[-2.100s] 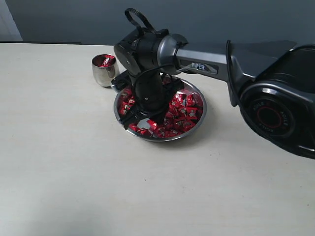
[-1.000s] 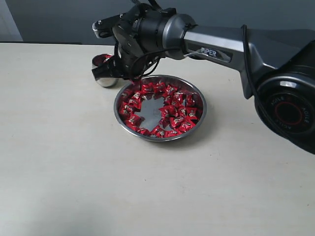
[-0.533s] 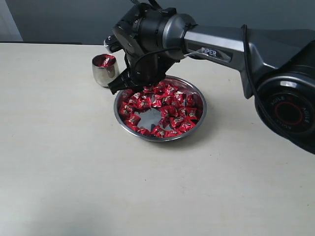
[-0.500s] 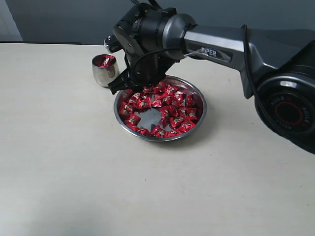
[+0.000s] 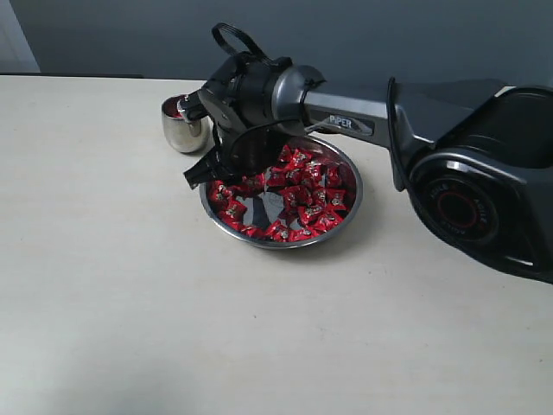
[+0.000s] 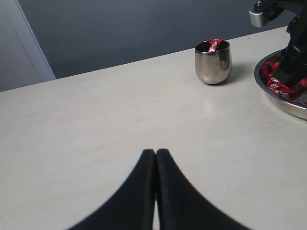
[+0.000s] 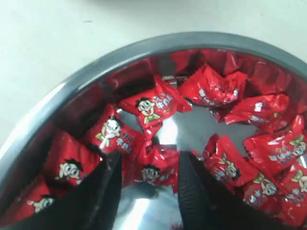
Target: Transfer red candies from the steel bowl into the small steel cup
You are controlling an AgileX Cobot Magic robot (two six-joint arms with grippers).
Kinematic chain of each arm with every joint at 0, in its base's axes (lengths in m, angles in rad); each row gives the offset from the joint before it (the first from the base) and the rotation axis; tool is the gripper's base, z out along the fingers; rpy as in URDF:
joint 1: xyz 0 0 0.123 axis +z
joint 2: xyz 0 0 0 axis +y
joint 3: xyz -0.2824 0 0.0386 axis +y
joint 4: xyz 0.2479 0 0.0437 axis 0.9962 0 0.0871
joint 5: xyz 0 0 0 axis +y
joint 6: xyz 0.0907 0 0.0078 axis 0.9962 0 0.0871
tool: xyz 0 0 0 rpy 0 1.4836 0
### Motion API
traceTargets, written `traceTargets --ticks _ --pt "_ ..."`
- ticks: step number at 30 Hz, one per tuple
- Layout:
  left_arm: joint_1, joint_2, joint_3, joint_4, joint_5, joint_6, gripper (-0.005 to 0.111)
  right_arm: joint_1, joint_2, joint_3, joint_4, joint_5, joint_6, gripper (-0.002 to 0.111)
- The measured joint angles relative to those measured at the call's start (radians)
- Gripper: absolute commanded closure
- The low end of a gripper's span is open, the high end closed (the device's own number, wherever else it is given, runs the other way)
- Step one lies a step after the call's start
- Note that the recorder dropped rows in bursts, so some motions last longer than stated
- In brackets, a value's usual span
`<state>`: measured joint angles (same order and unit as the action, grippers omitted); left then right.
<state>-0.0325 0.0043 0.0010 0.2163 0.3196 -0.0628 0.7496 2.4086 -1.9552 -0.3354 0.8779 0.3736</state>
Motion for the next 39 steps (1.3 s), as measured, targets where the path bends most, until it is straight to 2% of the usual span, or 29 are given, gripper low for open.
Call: traceTargets --ticks 5,13,14,24,25,27,28,30,34,39 --pt "0.000 0.000 0.000 0.000 0.000 0.000 0.106 0.000 0.013 0.000 0.002 -0.011 -0.002 0.076" --pt "0.000 0.000 0.000 0.000 0.000 0.000 0.106 0.000 0.017 0.000 0.002 -0.014 -0.002 0.102" --pt "0.000 0.000 0.000 0.000 0.000 0.000 0.106 0.000 0.017 0.000 0.002 -0.014 -0.002 0.109" --pt "0.000 0.000 0.000 0.000 0.000 0.000 0.106 0.000 0.017 0.000 -0.002 -0.014 0.000 0.109" --pt "0.000 0.000 0.000 0.000 0.000 0.000 0.106 0.000 0.016 0.000 -0.002 -0.005 0.003 0.109" --pt "0.000 0.000 0.000 0.000 0.000 0.000 0.106 0.000 0.007 0.000 -0.006 0.006 0.000 0.097" --pt "0.000 0.000 0.000 0.000 0.000 0.000 0.106 0.000 0.003 0.000 -0.010 0.010 -0.005 0.080" --pt "0.000 0.000 0.000 0.000 0.000 0.000 0.106 0.000 0.001 0.000 -0.017 0.017 -0.032 0.061" --pt "0.000 0.000 0.000 0.000 0.000 0.000 0.106 0.000 0.005 0.000 -0.017 0.019 -0.044 0.066" --pt "0.000 0.000 0.000 0.000 0.000 0.000 0.106 0.000 0.024 0.000 -0.017 0.019 -0.046 0.066"
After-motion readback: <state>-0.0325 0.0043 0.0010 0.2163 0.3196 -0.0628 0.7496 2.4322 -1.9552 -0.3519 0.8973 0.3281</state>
